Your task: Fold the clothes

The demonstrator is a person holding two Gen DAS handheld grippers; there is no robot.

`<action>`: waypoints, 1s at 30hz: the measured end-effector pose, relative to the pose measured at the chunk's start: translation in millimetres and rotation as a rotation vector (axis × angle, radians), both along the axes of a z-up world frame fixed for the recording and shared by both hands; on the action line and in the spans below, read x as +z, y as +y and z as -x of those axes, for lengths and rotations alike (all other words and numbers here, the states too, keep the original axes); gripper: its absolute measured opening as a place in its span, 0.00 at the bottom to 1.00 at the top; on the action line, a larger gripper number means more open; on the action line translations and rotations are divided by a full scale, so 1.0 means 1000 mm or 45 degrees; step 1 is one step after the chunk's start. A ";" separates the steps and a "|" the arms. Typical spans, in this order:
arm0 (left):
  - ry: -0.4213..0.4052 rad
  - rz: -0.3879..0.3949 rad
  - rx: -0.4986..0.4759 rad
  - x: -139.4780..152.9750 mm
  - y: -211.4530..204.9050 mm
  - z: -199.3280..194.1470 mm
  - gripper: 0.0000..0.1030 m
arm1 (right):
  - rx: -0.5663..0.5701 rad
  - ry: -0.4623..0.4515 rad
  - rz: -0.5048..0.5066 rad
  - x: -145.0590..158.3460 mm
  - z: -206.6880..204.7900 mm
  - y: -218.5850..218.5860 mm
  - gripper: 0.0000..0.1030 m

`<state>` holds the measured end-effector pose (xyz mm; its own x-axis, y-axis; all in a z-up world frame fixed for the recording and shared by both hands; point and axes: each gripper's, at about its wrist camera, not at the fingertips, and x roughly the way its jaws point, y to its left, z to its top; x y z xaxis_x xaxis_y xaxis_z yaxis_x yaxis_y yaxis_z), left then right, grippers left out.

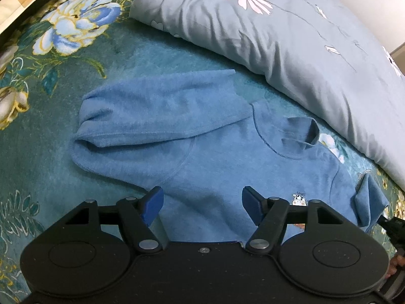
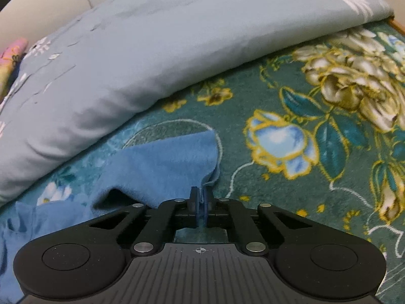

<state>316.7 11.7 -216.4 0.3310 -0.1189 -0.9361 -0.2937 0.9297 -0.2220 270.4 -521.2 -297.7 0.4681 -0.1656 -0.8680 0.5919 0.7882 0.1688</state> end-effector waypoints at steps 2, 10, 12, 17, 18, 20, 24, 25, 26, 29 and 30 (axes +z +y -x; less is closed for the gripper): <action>-0.003 -0.008 0.000 0.000 0.001 0.000 0.65 | 0.002 0.006 0.089 0.008 0.001 -0.004 0.02; -0.008 -0.016 0.023 0.001 0.011 -0.001 0.65 | -0.010 0.186 0.523 0.026 0.000 -0.044 0.01; -0.010 -0.020 0.026 0.001 0.013 -0.002 0.65 | -0.061 0.219 0.555 0.026 0.003 -0.058 0.01; -0.016 -0.030 0.033 0.002 0.019 -0.003 0.66 | -0.140 0.284 0.629 0.024 0.012 -0.077 0.01; -0.017 -0.032 0.035 0.002 0.021 -0.004 0.66 | -0.140 0.296 0.631 0.022 0.013 -0.078 0.01; -0.020 -0.036 0.038 0.002 0.023 -0.005 0.66 | -0.136 0.321 0.635 0.018 0.014 -0.081 0.01; -0.032 -0.035 0.023 0.002 0.023 -0.009 0.66 | -0.112 0.366 0.573 0.005 0.012 -0.074 0.01; -0.037 -0.037 0.006 0.002 0.021 -0.012 0.66 | -0.115 0.365 0.554 0.003 0.012 -0.071 0.02; -0.045 -0.047 -0.020 0.002 0.018 -0.016 0.66 | -0.124 0.356 0.535 0.003 0.012 -0.067 0.02; -0.071 -0.090 -0.119 0.001 0.008 -0.029 0.66 | -0.136 0.356 0.513 0.004 0.009 -0.058 0.03; -0.080 -0.110 -0.165 0.001 0.002 -0.035 0.66 | -0.131 0.350 0.513 0.005 0.009 -0.054 0.03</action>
